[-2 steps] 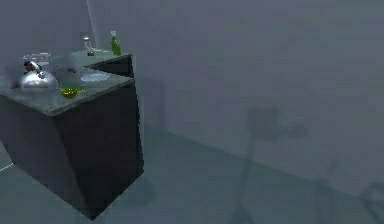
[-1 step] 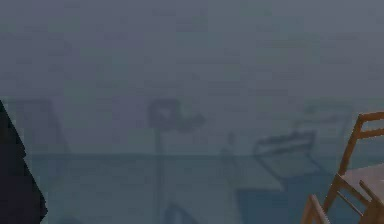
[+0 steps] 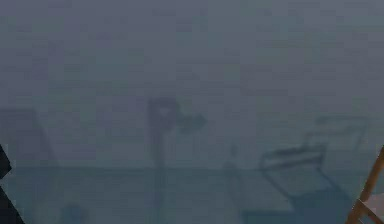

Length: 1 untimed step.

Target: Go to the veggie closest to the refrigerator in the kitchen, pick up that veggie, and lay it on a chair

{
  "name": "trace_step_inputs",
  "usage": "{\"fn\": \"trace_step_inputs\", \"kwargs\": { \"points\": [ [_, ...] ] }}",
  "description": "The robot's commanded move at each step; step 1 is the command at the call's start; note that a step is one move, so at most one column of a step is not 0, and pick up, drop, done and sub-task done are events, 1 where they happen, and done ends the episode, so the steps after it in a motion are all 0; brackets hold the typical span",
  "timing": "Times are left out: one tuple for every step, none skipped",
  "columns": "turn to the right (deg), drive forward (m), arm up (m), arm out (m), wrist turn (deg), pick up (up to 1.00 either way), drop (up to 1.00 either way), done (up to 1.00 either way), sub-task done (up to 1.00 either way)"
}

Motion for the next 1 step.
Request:
{"fn": "trace_step_inputs", "kwargs": {
  "points": [
    [-45.0, 0.0, 0.0, 0.0, 0.0, 0.0, 0.0, 0.0, 0.0]
  ]
}}
